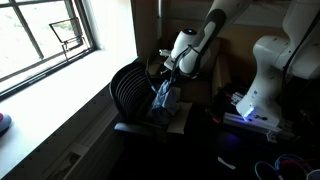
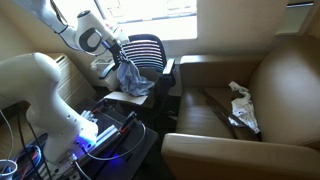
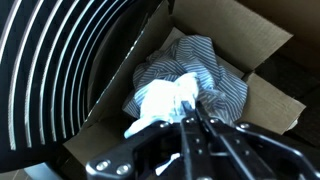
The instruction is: Put the clothes on the couch on the chair
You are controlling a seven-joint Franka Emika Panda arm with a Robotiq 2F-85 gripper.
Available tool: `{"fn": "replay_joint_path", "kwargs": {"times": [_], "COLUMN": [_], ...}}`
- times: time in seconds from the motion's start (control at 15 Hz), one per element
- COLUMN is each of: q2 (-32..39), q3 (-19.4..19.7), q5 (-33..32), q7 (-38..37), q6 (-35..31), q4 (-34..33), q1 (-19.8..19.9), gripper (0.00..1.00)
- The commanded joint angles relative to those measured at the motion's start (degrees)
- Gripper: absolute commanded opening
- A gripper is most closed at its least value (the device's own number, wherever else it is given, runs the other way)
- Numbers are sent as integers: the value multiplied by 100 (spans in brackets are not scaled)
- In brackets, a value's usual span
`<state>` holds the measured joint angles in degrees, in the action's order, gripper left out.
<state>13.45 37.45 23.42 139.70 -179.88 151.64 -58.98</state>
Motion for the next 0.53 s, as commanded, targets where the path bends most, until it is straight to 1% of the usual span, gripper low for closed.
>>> {"fn": "replay_joint_path", "kwargs": {"times": [0.0, 0.13, 0.2, 0.27, 0.4, 0.47], "q2": [474, 688, 515, 552, 702, 836], "q3": [-498, -732, -1267, -1506, -1993, -2068], "q5": [177, 199, -1047, -1271, -1967, -1531], "q7": [-4, 2, -858, -1017, -1716, -1480], "q6": [-26, -40, -257, -532, -1123, -1319], "q4": [-233, -339, -254, -290, -371, -449], "q1": [440, 594, 1305, 1486, 1924, 1883], "gripper": [1, 1, 1, 1, 1, 29]}}
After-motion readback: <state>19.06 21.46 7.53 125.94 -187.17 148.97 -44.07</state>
